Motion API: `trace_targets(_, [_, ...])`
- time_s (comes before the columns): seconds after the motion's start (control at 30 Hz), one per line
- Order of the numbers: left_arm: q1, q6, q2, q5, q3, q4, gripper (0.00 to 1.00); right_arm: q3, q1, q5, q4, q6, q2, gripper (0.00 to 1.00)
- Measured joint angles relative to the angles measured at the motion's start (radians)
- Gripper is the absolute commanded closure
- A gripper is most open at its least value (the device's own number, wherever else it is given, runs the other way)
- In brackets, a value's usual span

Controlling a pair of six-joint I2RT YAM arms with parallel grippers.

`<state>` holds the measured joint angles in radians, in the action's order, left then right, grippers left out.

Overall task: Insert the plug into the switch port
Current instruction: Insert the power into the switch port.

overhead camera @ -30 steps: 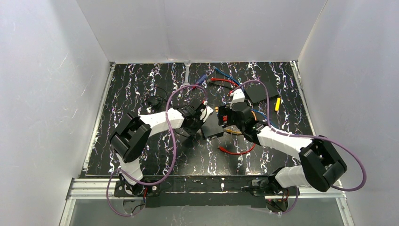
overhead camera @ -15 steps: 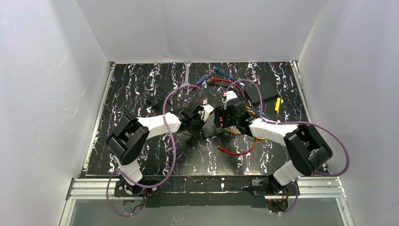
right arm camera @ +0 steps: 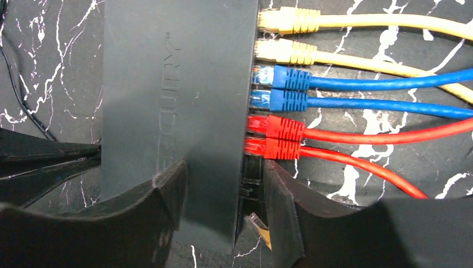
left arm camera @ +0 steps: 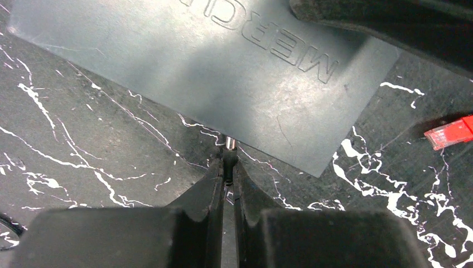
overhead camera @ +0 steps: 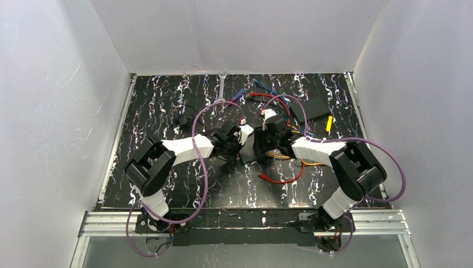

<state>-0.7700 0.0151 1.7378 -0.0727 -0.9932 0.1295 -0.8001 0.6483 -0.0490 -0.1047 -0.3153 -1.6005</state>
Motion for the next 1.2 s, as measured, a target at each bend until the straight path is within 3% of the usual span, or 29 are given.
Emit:
trace_targets(0.17, [-0.009,0.0,-0.018,-0.007,0.022,-0.005,1.0,-0.005,0.0,0.016,0.0,0.0,-0.005,0.48])
trace_targets(1.2, [-0.037,-0.035,-0.069,-0.019,0.071,0.011,1.0,-0.014,0.0,0.042,0.027,0.005,-0.003,0.54])
